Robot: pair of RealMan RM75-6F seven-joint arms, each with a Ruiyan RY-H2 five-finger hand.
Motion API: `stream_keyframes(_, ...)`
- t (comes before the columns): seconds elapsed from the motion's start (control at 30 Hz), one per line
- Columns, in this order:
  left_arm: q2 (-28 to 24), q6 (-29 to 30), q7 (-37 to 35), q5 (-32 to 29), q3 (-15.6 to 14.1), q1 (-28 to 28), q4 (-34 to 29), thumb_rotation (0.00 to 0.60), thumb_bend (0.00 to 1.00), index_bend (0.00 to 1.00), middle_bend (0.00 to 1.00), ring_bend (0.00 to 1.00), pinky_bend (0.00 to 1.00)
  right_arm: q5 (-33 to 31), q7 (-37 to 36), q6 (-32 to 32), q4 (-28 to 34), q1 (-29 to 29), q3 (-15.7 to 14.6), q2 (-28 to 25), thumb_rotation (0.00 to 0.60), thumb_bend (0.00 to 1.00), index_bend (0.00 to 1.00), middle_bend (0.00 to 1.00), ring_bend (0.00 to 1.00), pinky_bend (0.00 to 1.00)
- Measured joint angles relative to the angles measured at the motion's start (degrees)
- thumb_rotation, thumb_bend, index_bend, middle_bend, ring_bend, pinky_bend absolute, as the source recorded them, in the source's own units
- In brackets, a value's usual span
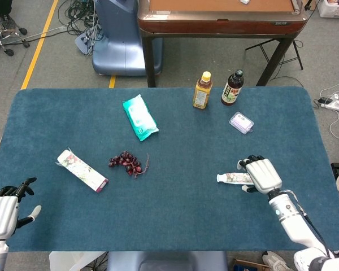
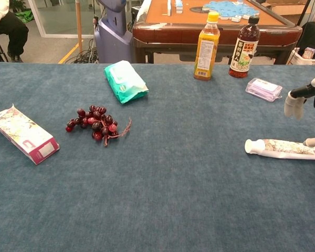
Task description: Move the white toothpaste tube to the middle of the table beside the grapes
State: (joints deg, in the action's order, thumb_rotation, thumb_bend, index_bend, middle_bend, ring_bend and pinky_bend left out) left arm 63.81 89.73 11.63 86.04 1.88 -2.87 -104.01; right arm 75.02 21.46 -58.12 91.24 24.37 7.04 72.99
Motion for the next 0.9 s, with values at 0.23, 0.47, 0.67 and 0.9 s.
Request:
stream_keyframes(0.23, -0.35, 0.33, -0.42, 0.15, -0.22, 0.59, -0.01, 0.600, 0.20, 0.21, 0.45, 0.43, 0.26, -2.45, 0.59, 2.72, -7.08, 2.58, -0.09, 5.44, 0.600, 0.14, 0.39, 0.44, 0.28, 0.34)
stream_keyframes(0.47, -0.53, 0.46, -0.49, 0.30, -0.29, 0.93, -0.12, 0.600, 0.20, 0.21, 0.45, 0.43, 0.26, -3.98, -0.09, 5.07, -12.01, 4.82, -0.37, 9.62, 0.600, 0.14, 0.39, 0.44, 0.28, 0.34)
stream_keyframes(0.67, -0.67, 0.68, -0.77, 0.36, -0.35, 1.30, -0.05, 0.600, 0.20, 0.21, 0.45, 0.43, 0.26, -5.12, -0.07, 6.42, -13.74, 5.77, -1.04, 10.86, 0.600, 0.14, 0.39, 0.44, 0.28, 0.34)
stream_keyframes(0.9, -0.56, 0.63, -1.10, 0.43, -0.34, 1.47, 0.32, 0.600, 0.20, 0.21, 0.45, 0.43, 0.26, -6.00, 0.12, 7.24, -14.74, 6.50, -1.58, 11.43, 0.600, 0.19, 0.39, 0.44, 0.28, 0.34)
